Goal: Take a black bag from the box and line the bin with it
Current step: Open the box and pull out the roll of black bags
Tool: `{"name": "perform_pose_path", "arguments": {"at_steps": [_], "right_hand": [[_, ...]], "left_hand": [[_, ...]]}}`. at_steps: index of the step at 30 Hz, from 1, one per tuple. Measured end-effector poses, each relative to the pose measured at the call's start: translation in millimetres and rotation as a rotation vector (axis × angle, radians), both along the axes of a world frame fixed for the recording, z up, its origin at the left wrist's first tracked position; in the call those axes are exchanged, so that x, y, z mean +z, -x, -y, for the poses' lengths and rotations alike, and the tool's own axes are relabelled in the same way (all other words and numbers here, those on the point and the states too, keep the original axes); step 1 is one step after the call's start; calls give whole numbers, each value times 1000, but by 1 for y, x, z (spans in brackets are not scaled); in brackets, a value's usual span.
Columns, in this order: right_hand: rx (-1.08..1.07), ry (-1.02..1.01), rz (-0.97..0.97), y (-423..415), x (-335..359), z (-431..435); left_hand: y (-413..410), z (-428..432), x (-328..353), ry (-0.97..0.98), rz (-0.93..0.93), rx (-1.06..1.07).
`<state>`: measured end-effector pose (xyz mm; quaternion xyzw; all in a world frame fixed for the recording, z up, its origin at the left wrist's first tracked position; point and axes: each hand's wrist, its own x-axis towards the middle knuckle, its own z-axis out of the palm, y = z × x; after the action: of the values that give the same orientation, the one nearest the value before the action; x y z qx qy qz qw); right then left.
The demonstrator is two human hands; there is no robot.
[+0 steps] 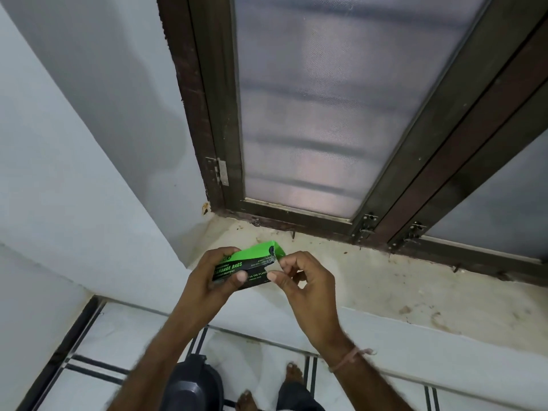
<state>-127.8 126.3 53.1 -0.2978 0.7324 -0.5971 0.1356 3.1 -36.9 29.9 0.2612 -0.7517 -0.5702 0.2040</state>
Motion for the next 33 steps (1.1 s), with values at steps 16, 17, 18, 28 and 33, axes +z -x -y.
{"name": "perform_pose_path", "arguments": {"at_steps": [16,17,18,28,33], "right_hand": [[270,86,26,57,12,-8],[284,50,-57,63,14,-8],[311,21,-131,68,15,-8],[469,-195,-690,96,30,-2],[447,-237,-840,98,25,-2]], "left_hand": [[44,-13,22,-55,61,23],[47,-14,24,-39,67,17],[49,-15,27,-23,73,9],[56,-20,42,78,169,-2],[58,-24,40,90,199,37]]}}
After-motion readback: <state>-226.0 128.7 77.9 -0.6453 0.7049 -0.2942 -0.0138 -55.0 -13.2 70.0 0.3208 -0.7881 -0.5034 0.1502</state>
